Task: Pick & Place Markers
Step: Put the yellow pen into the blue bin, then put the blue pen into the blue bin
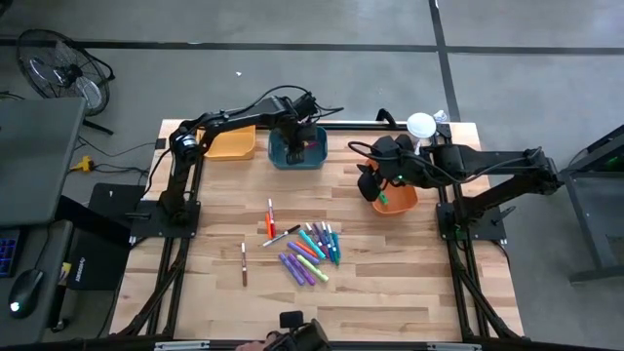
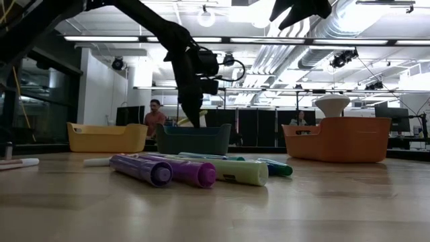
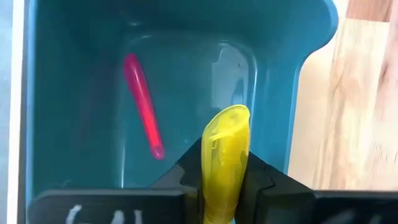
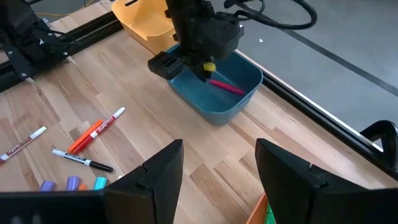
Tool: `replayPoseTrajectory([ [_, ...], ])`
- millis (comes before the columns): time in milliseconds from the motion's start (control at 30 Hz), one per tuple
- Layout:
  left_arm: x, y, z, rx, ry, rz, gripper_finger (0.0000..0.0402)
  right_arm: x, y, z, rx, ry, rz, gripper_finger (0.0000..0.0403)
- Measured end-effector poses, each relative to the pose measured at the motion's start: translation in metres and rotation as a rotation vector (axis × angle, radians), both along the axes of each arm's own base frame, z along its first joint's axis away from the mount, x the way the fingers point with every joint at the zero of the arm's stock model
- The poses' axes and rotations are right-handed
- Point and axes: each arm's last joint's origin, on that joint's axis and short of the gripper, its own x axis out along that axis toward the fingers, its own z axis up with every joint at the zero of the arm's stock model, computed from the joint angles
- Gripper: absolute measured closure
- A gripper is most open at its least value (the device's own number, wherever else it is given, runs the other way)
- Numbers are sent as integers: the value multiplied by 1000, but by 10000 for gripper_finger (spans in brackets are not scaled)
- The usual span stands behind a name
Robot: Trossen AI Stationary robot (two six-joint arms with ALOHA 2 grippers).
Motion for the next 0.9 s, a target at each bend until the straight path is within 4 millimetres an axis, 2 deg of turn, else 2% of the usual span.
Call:
replayPoseTrajectory([
  [367, -2, -1, 0, -5, 20, -15, 314, -1, 0, -1, 1, 17, -1, 214],
  [900, -16, -8, -3, -54, 183, 22, 312, -1, 2, -2, 48, 19, 44, 213],
])
